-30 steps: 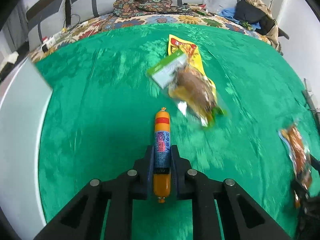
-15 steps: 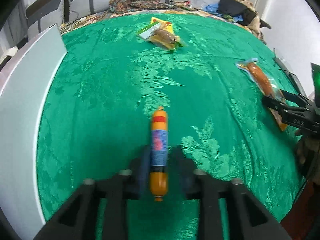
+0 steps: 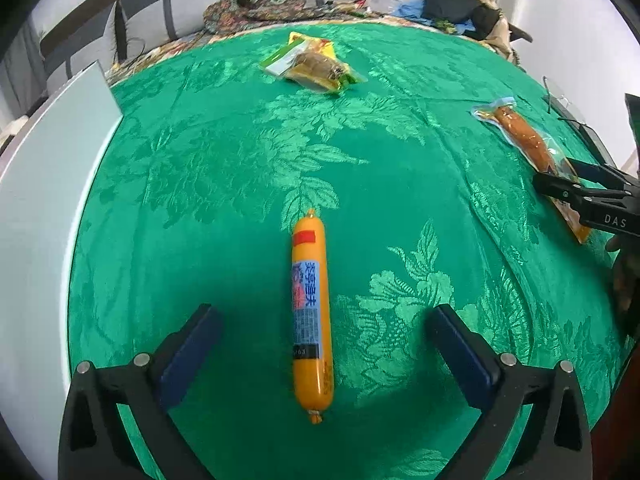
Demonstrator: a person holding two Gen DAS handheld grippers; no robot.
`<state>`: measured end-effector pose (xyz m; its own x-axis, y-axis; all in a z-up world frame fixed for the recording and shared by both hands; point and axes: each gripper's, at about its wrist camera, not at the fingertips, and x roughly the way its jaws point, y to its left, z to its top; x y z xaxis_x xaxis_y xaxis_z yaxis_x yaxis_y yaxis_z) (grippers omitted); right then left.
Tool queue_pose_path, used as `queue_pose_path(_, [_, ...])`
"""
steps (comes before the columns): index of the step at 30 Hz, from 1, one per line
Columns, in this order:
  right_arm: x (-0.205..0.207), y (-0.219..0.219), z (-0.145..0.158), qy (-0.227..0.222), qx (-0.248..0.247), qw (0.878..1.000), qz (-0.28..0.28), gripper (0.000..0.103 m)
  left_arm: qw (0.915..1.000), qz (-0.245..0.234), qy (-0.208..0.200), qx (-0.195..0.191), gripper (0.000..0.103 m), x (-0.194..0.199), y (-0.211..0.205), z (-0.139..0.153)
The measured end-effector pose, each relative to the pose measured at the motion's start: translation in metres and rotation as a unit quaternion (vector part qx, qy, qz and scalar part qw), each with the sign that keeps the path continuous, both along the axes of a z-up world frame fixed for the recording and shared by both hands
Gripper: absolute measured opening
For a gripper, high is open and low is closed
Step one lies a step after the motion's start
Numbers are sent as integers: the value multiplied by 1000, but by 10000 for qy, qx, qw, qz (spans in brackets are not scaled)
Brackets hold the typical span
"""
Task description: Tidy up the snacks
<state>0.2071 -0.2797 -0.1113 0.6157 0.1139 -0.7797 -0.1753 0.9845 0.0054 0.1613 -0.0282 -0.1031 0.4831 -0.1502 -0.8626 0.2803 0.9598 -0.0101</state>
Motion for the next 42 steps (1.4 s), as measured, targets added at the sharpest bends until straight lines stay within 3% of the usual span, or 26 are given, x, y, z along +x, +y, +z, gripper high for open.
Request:
queue_pose_path(3, [0,0,0,-1,-2,10000,0,93,10000,-86,-20,-2,103,2,0,0])
queue_pose_path(14, [-1,-2,0,-2,-2,10000,-5,93,9956,-301,827,306,102,17,-6,2])
queue_pose_path(15, [0,-1,0,-2,-3,10000,-5,93,9964,-287,756,262,95,16,-6,4])
queue_pose_path(16, [-1,-2,0,-2,-3,10000,-5,93,9972,-308,636,222,78,13,-8,7])
queue_pose_path(17, [-1,-2,0,-2,-4,10000,-6,93,9978,-346,534,196,68,9,-9,11])
queue_pose_path(19, [-1,-2,0,-2,-7,10000,-6,93,9983,-376,411,189,25,4,-11,15])
queue_pose_path(20, [-1,-1,0,-2,-6,10000,-6,93,9985,-348,410,113,16,2,-9,16])
queue_pose_path(23, [3,-5,3,291,110,9994,162,92,9988,-139,433,-165,15,-2,2,17])
queue_pose_path(25, [14,-21,12,759,815,9935,226,91,9985,-22,424,-346,15,-7,9,17])
queue_pose_path(27, [28,-47,25,1041,1673,9803,-143,91,9981,53,396,-474,15,-11,14,17])
queue_pose_path(30, [48,-65,35,1372,2031,9666,-744,92,9973,173,370,-612,15,-15,18,16])
queue_pose_path(33, [62,-41,31,1642,1695,9698,-614,91,9959,296,374,-765,15,-19,23,16])
queue_pose_path(36, [72,8,6,1949,415,9791,-402,93,9950,402,358,-846,15,-25,30,15])
queue_pose_path(37, [70,29,4,1711,-285,9845,-267,90,9947,434,355,-864,15,-27,32,15])
queue_pose_path(38, [68,35,3,1675,-412,9847,-230,88,9942,472,352,-902,15,-29,36,15])
queue_pose_path(41, [63,39,10,1740,-149,9840,-363,71,9917,593,310,-1095,15,-40,47,17])
queue_pose_path(42, [58,38,15,1715,-55,9845,-353,61,9910,627,298,-1148,15,-42,50,18])
